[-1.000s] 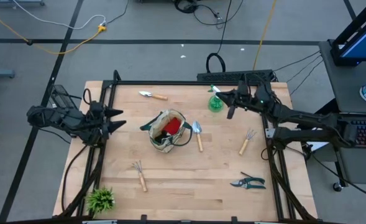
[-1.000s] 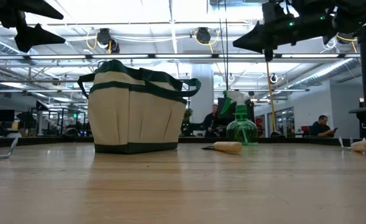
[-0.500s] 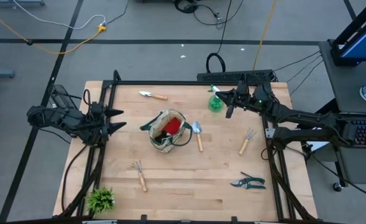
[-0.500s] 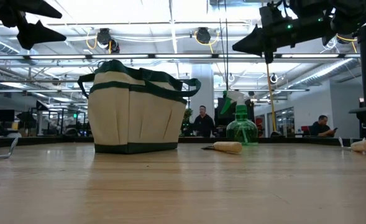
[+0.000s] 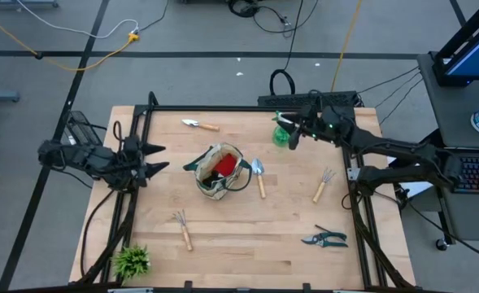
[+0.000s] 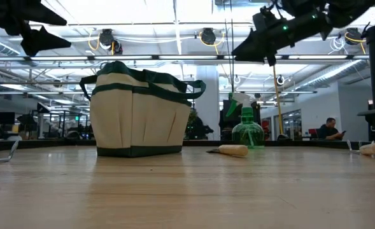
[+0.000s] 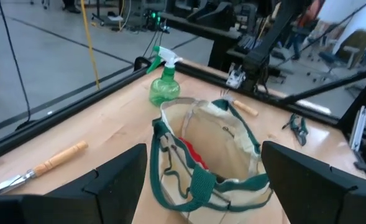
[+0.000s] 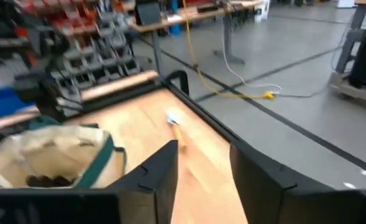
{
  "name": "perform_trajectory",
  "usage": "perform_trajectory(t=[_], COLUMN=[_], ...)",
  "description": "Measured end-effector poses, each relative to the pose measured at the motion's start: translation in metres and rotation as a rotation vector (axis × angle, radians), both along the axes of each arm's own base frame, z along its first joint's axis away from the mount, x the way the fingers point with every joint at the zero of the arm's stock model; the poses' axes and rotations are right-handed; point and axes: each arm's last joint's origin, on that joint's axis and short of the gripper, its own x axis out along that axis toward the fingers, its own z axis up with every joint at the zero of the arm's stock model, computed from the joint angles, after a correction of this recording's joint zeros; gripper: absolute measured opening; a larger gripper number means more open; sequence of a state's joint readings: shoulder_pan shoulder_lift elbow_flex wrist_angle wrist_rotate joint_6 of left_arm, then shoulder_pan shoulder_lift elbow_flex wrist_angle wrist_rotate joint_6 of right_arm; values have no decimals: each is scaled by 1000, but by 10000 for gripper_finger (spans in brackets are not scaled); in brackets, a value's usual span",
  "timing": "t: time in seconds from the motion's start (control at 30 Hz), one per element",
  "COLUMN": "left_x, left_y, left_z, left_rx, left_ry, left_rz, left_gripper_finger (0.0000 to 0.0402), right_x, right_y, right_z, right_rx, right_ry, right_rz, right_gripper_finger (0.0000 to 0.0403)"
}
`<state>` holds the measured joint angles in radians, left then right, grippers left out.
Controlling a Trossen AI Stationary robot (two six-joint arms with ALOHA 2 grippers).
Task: Pick & Place Garden tools in Gardening bag
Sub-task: Put the green spray bottle into the green gardening bag
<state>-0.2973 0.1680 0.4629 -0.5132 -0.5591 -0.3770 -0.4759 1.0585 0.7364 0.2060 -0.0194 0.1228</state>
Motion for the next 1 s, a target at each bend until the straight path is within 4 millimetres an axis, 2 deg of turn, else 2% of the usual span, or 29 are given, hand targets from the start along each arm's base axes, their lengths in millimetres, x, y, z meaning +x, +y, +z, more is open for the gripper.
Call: perform_trajectory(t=[0.23, 0.37, 0.53, 0.73, 1.0], left_x=[-5, -8, -7, -6, -6], left_y=[1, 1, -2, -6, -6], left_z=[-15, -19, -13, -11, -10], left_rx=[14, 19, 74, 51, 29], left_ry=[-75, -119, -177, -195, -211], left_rz=[-16, -53, -169, -289, -306], left_gripper_finger=[324, 324, 324, 324, 324], right_x=[13, 16, 15, 14, 13], right_y=[-8, -12, -19, -26, -26], right_z=[12, 5, -5, -14, -17], right_rx=[14, 32, 96, 167, 180], right_ry=[134, 184, 239, 263, 293], right_rz=[-35, -68, -99, -137, -151], right_gripper_finger=[166, 174, 180, 185, 188])
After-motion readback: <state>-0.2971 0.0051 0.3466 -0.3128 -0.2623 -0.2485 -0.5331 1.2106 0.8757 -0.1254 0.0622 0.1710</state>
